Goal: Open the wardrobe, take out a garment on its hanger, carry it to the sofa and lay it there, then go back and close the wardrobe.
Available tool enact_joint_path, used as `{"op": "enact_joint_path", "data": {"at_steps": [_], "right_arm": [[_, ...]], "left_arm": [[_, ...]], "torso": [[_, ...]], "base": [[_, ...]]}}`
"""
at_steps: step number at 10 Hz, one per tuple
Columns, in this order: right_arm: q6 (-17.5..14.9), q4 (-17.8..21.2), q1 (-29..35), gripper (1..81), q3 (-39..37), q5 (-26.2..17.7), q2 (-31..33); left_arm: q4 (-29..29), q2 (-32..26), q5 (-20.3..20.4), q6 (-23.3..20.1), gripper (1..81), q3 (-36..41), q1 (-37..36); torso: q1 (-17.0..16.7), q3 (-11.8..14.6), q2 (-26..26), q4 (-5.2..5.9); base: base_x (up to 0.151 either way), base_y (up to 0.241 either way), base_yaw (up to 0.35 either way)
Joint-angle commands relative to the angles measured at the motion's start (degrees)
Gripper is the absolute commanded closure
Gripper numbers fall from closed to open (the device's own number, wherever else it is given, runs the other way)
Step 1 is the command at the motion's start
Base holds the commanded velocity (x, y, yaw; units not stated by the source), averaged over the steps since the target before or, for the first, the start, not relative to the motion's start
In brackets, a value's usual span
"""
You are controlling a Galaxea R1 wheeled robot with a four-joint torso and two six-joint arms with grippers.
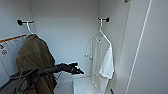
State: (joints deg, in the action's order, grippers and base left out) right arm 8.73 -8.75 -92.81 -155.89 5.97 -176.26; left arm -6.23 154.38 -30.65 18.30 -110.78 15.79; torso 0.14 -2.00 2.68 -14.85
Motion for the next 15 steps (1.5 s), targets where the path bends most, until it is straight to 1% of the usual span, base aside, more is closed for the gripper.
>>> {"op": "enact_joint_path", "data": {"at_steps": [1,4,5,6,8,10,11,12,14,15], "right_arm": [[0.06,0.49,2.58,1.0,0.07,-2.99,-0.43],[0.06,0.49,2.58,1.0,0.08,-2.99,-0.34],[0.06,0.49,2.58,1.0,0.07,-2.99,-0.43],[0.06,0.49,2.49,1.0,0.08,-2.9,-0.43],[0.06,0.49,2.31,1.0,0.07,-2.9,-0.43],[0.24,0.49,2.14,1.0,0.16,-2.9,-0.43],[0.32,0.49,2.22,1.0,0.16,-2.81,-0.52],[0.41,0.57,2.4,1.0,0.16,-2.89,-0.52],[0.32,0.58,2.4,1.0,0.16,-2.9,-0.52],[0.41,0.58,2.4,1.0,0.25,-2.9,-0.52]], "left_arm": [[-1.24,2.59,-1.96,7.59,1.0,0.91,-15.82],[-1.15,5.85,-0.91,19.22,1.0,0.38,-21.17],[-1.42,6.12,0.5,22.39,1.0,0.38,-23.46],[-3.44,6.38,2.26,24.77,1.0,0.56,-26.1],[-9.32,6.73,5.32,24.86,1.0,1.08,-29.53],[-11.34,7.26,8.31,24.86,1.0,2.4,-30.94],[-12.23,7.7,8.94,24.86,1.0,2.23,-32.08],[-14.32,7.96,11.2,24.94,1.0,2.32,-33.22],[-16.62,8.14,14.56,25.03,1.0,1.79,-34.72],[-16.62,8.58,14.91,25.03,1.0,1.01,-35.34]], "torso": [[0.0,0.0,0.0,0.0],[0.0,0.0,0.0,0.0],[0.0,0.0,0.0,0.0],[0.02,0.0,-0.02,0.0],[0.02,0.0,-0.02,0.0],[0.02,0.0,-0.02,0.0],[0.02,0.0,-0.02,0.0],[0.02,0.0,-0.02,0.0],[0.02,0.0,-0.02,0.0],[0.02,0.0,-0.02,0.0]], "base": [[0.0,0.0,0.0],[0.0,0.0,0.0],[0.0,0.0,0.0],[0.0,0.0,0.0],[0.0,0.0,0.0],[0.0,0.0,0.0],[0.0,0.0,0.0],[0.0,0.0,0.0],[0.0,0.0,0.0],[0.0,0.0,0.0]]}}
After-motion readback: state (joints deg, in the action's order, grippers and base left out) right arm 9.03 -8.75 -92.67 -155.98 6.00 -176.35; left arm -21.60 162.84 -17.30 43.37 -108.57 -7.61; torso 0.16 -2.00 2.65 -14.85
